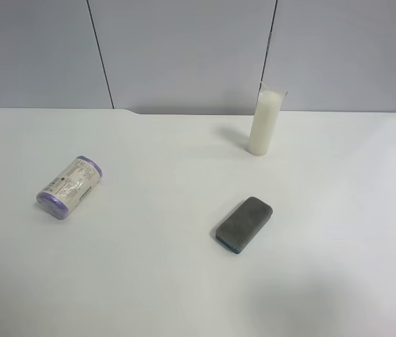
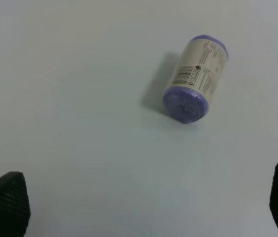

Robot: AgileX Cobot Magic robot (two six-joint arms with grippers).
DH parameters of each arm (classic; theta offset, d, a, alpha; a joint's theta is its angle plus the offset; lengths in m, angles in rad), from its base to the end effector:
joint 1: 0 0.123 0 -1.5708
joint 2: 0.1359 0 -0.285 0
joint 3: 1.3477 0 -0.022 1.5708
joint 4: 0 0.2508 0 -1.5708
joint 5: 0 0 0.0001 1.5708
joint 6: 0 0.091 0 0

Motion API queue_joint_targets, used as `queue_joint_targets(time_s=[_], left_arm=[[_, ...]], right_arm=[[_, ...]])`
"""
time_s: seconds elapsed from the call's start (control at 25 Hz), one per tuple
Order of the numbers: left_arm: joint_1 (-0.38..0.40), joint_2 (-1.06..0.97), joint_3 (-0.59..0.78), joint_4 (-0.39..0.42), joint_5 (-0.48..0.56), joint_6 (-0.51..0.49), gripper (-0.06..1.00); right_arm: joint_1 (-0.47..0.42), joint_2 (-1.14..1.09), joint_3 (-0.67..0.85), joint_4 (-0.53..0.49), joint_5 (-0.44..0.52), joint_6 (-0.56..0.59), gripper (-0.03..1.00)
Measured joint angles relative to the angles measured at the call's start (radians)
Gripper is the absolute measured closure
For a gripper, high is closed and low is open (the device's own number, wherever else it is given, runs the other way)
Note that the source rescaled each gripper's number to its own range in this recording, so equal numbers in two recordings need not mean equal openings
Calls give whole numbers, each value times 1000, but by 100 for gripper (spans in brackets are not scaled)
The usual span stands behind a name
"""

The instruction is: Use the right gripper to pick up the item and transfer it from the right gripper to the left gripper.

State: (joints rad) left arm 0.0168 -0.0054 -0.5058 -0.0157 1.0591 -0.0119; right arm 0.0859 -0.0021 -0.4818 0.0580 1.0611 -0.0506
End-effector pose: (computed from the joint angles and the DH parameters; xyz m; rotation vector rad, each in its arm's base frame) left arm -0.0063 -0.0014 0.2790 -0.0283 2.0312 -0.0157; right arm -0.0036 0.0043 0.2723 -0.1427 2.0557 0.0915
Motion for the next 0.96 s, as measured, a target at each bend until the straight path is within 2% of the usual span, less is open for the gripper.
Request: queue_joint_targets(time_s=[0.96], left_arm=[[0, 0, 0, 0, 0, 0, -5]], right_arm=[[0, 0, 0, 4, 0, 0, -3]])
